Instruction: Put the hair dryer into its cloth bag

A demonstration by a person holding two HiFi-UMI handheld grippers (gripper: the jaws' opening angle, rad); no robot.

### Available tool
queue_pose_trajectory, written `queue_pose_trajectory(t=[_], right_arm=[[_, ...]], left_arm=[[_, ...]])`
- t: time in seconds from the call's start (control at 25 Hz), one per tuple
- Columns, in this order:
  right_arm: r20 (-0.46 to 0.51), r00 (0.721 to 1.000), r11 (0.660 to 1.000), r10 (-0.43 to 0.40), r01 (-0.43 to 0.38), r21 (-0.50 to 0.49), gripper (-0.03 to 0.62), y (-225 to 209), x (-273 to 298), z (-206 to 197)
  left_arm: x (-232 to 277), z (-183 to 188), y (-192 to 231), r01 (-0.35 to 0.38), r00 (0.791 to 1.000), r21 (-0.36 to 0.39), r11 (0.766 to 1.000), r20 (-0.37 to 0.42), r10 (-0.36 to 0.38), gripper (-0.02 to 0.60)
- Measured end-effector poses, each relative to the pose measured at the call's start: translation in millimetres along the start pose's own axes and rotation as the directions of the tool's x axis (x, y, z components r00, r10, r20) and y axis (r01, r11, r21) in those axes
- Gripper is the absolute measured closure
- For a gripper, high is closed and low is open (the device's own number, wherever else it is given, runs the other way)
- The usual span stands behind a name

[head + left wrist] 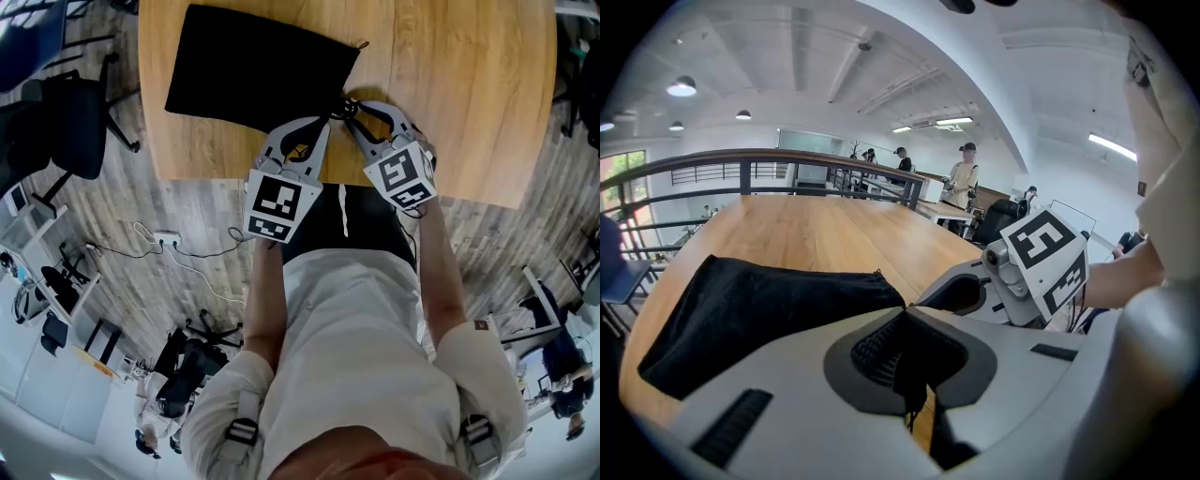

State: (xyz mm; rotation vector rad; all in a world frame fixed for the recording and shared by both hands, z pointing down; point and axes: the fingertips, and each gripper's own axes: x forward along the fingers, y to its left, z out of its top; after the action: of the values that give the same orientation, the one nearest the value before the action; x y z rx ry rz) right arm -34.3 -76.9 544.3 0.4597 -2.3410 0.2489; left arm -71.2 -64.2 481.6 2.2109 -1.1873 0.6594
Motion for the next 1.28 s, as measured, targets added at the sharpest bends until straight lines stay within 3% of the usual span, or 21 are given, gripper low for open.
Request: queue_pose_trajectory(t=[1.28], right_arm=[[0.04,0.996,0.997,0.079,-0.078,-0.007,0.476,7.3,46.0,18.7]], left_arm=[[13.1,-22.9,-0.7,0.039,0.999,-0.04,0.998,-0.032,-0.04,0.558]])
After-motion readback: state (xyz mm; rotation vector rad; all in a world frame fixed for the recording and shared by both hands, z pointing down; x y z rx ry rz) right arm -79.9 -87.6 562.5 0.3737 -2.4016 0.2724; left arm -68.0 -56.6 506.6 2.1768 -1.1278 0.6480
